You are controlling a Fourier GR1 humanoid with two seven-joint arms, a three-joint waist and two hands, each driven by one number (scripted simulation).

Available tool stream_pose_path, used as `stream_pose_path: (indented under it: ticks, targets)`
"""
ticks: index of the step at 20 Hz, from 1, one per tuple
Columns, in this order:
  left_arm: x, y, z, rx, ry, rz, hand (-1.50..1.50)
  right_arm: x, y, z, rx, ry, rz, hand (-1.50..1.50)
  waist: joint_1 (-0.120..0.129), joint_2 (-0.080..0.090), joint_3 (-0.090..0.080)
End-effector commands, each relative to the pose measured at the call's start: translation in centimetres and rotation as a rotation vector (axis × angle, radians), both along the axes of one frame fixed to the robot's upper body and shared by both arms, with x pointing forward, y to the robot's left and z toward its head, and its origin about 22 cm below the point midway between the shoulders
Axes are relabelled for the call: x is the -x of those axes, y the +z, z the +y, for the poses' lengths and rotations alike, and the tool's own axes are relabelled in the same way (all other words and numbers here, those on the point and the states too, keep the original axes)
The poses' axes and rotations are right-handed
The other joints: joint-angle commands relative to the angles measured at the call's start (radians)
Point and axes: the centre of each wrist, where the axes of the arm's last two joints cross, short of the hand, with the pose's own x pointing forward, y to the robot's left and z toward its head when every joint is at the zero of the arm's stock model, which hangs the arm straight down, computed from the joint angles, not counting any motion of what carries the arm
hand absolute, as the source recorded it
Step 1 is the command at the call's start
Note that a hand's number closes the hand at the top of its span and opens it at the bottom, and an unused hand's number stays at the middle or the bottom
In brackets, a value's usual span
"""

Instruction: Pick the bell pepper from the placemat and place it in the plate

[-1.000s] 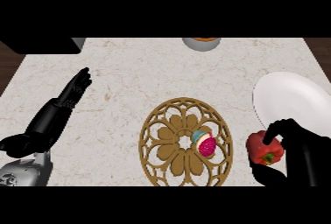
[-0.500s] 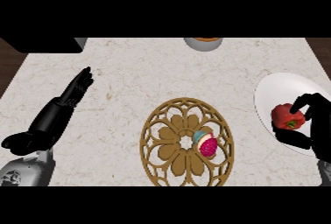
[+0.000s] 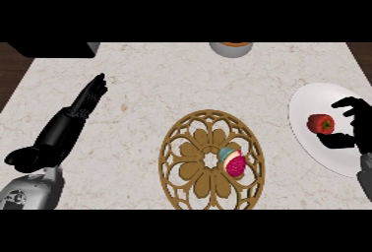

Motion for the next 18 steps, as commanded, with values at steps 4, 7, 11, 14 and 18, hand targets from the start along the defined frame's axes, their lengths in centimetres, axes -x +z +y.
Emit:
stream_pose_path:
  ticks: [4,7,11,14,18]
  targets:
    - [-0.1,-0.3,-1.5,0.008,0.008,0.004,0.0,-1.8,-3.4,-4.6,-0.028,0.039,-0.021,-1.5,-0.003,-0.002,0.0]
    - [0.4,0.1,1.3,0.009,0.008,-0.01,0.0,-2.7,-4.1,-2.9,-0.07,0.092,-0.104,-1.5,-0.002,-0.003,0.0]
    - [0.3,-0.3,-0.6,-0.002,0.006,0.008,0.0,-2.6,-3.4,-3.8,-0.132,0.158,-0.224,-1.5,-0.007,-0.003,0.0]
    - [0.5,-0.7,0.7,0.004,0.009,0.027,0.0,-2.3,-1.6,-4.7,-0.216,0.234,-0.307,-1.5,-0.013,-0.006,-0.001]
    - [0.4,-1.4,0.3,0.002,0.033,0.015,0.0,-1.2,-2.5,-3.4,-0.493,0.257,-0.393,-1.5,-0.032,-0.008,-0.001]
